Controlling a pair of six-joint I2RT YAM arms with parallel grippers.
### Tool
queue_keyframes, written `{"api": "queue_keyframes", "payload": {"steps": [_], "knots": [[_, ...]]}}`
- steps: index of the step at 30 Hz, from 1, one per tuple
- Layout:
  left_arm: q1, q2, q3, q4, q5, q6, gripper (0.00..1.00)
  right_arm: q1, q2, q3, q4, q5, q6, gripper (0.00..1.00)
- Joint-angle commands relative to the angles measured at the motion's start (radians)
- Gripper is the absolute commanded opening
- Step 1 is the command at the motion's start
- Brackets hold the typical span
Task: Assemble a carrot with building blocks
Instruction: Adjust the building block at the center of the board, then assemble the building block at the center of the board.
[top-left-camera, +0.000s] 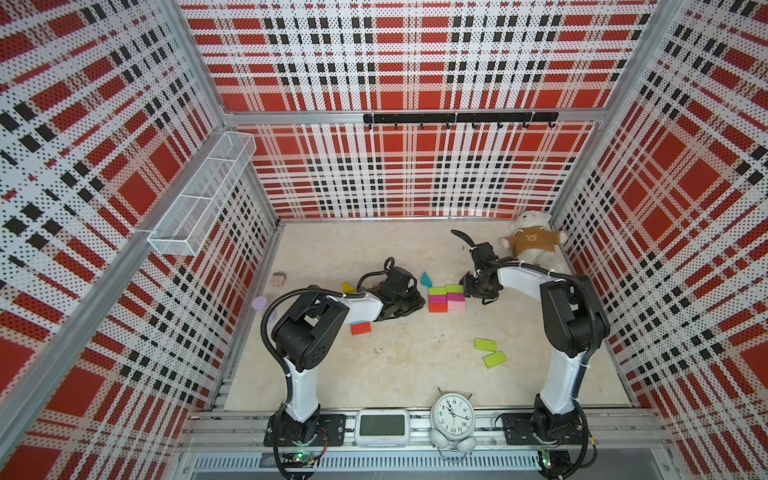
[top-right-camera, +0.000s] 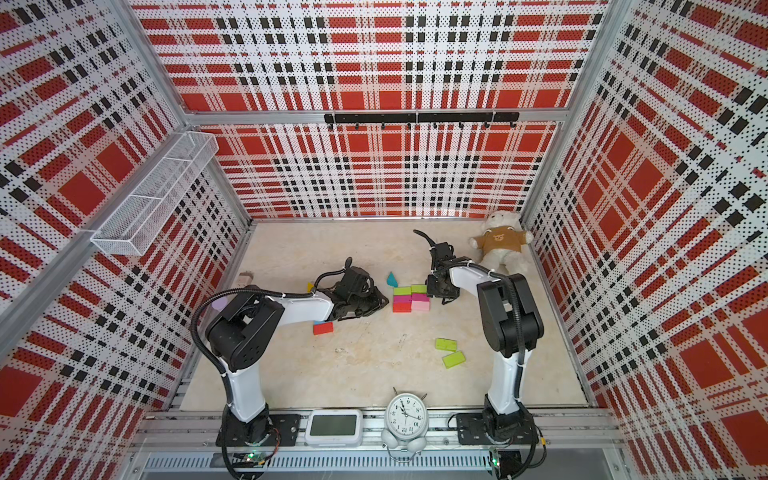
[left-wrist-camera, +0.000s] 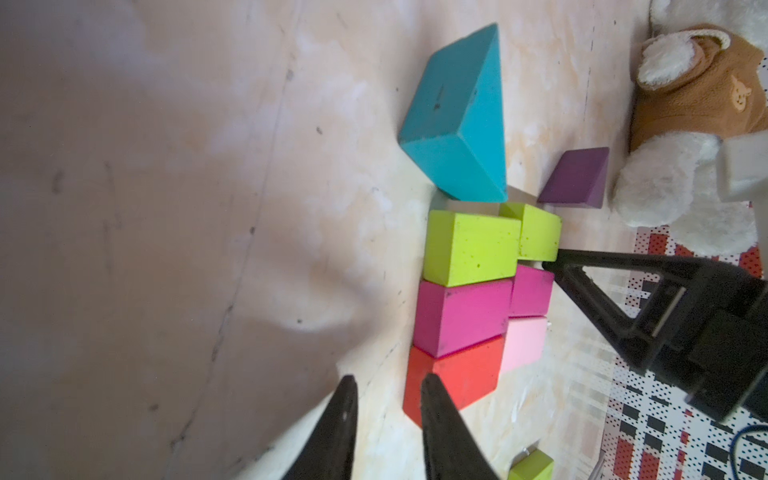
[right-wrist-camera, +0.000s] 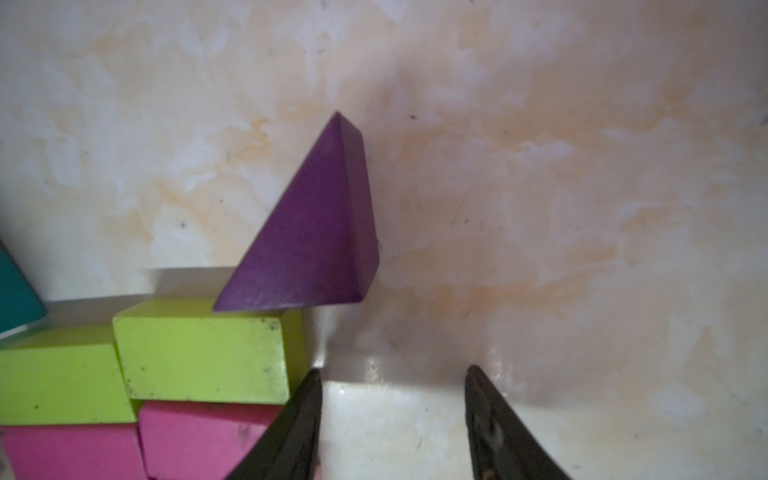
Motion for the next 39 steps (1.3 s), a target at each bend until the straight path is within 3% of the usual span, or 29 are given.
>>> {"api": "queue_keyframes", "payload": {"steps": [1,6,15,23,30,39], "knots": [[0.001,0.009,0.013,0.018,0.004,-0.014,0.3,0.007,0.01,0.014,0.011,-0.007,0.023,0.56],[0.009,-0.013,0.001,0.022,-0.002,-0.014,0.3,-0.021,-0.043,-0.005,-0.005,-0.005,0.042,0.58],[0.043,-0.111,-0.052,0.044,-0.02,0.003,0.31,-0.058,-0.317,-0.198,-0.076,-0.054,0.106,0.66],[0.064,-0.217,-0.109,0.06,-0.024,0.019,0.44,0.116,-0.566,-0.41,-0.188,-0.002,0.242,0.78],[0.063,-0.241,-0.128,0.065,-0.011,0.025,0.51,0.18,-0.616,-0.498,-0.183,0.043,0.341,0.85],[0.059,-0.247,-0.145,0.07,-0.019,0.021,0.52,0.2,-0.52,-0.498,-0.145,0.052,0.35,0.84]]}}
